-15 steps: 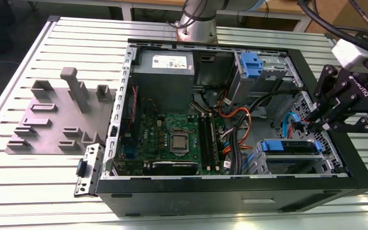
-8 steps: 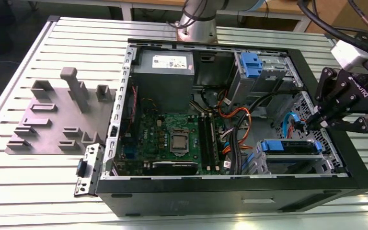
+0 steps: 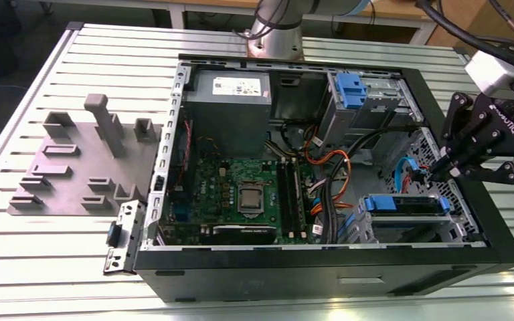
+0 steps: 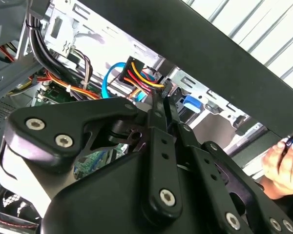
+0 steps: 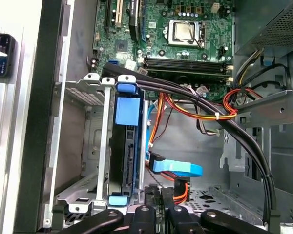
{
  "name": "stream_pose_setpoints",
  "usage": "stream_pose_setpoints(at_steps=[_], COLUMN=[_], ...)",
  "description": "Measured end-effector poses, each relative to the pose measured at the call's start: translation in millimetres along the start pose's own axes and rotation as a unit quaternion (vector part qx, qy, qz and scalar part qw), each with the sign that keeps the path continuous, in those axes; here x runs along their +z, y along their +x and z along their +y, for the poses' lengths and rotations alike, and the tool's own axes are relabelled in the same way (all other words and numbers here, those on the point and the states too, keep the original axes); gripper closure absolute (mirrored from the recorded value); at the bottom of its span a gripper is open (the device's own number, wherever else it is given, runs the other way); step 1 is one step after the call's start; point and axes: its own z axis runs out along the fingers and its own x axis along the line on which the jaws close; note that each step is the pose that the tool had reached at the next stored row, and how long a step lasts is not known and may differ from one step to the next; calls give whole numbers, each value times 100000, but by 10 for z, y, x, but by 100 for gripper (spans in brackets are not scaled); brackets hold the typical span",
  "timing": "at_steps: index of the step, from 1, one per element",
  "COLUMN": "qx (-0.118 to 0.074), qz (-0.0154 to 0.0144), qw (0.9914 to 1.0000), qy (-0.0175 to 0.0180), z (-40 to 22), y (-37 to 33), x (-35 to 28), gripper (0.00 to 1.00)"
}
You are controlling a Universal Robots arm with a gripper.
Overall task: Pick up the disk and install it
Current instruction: 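Insert the first disk wire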
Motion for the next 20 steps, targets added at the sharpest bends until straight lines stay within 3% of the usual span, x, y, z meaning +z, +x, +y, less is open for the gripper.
stream_pose_setpoints(at_steps=[1, 5, 6, 10, 17, 20], qx=[38, 319, 344, 344, 391, 399], qz=[322, 2772, 2987, 2987, 3085, 3108], qw=[99999, 99961, 99955, 99951, 99864, 99835], qy=[-12, 140, 230, 881, 4178, 4805], z=[2, 30, 44, 127, 247, 285], y=[-2, -3, -4, -7, -8, 25], x=[-5, -6, -5, 5, 20, 28], gripper=[84, 84, 84, 84, 84, 84])
